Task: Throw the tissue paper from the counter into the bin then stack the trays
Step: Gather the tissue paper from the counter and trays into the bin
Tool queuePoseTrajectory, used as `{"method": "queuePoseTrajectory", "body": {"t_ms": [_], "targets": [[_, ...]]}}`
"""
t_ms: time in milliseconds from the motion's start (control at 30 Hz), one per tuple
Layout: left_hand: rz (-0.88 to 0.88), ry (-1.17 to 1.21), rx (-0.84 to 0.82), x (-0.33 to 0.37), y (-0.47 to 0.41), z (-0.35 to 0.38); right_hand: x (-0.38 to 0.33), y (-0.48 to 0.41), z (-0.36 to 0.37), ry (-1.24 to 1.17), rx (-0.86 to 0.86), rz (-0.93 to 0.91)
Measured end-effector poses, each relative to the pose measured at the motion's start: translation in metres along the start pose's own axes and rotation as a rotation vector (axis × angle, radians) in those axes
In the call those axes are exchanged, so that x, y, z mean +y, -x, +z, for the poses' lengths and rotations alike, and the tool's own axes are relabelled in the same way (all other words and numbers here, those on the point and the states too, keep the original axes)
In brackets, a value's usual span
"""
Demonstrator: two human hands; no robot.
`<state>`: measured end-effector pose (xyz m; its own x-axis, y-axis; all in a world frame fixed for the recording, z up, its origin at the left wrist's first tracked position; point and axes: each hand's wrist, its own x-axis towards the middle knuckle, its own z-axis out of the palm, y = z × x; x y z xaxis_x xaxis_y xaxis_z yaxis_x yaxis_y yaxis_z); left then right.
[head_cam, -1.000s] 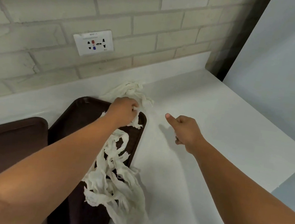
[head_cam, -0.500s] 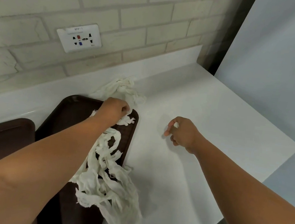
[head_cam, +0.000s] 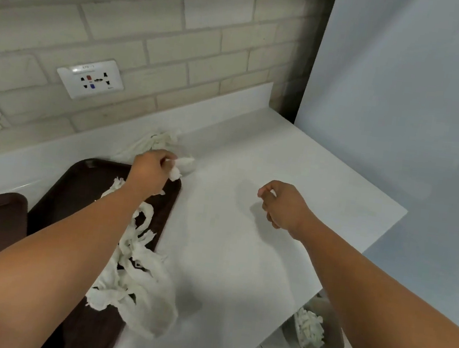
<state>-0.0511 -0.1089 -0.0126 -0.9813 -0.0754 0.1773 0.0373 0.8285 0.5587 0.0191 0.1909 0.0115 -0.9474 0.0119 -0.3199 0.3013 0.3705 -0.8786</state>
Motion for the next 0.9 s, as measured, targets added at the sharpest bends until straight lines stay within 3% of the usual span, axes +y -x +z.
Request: {"method": "queuePoseTrajectory", "body": {"t_ms": [133, 233, 400, 667, 800, 900], "targets": [[-0.294, 0.707, 0.026, 0.06, 0.011, -0.004, 0.01, 0.017, -0.037, 0.019, 0.02, -0.074], [-0.317, 0.928, -0.09, 0.111, 0.037, 0.003, 0.017, 0.036, -0.066, 0.065, 0.095, -0.131], [-0.171, 0.819, -0.315, 0.199, 0.09, 0.047, 0.04, 0.069, -0.124, 0.051, 0.207, -0.135], [-0.123, 0.653, -0.547, 0.321, 0.173, 0.161, 0.12, 0.116, -0.219, 0.187, 0.248, -0.084], [-0.121, 0.563, -0.597, 0.352, 0.206, 0.212, 0.17, 0.123, -0.251, 0.117, 0.27, -0.013], [0.003, 0.355, -0.555, 0.358, 0.221, 0.252, 0.204, 0.121, -0.259, 0.11, 0.281, 0.045]]}}
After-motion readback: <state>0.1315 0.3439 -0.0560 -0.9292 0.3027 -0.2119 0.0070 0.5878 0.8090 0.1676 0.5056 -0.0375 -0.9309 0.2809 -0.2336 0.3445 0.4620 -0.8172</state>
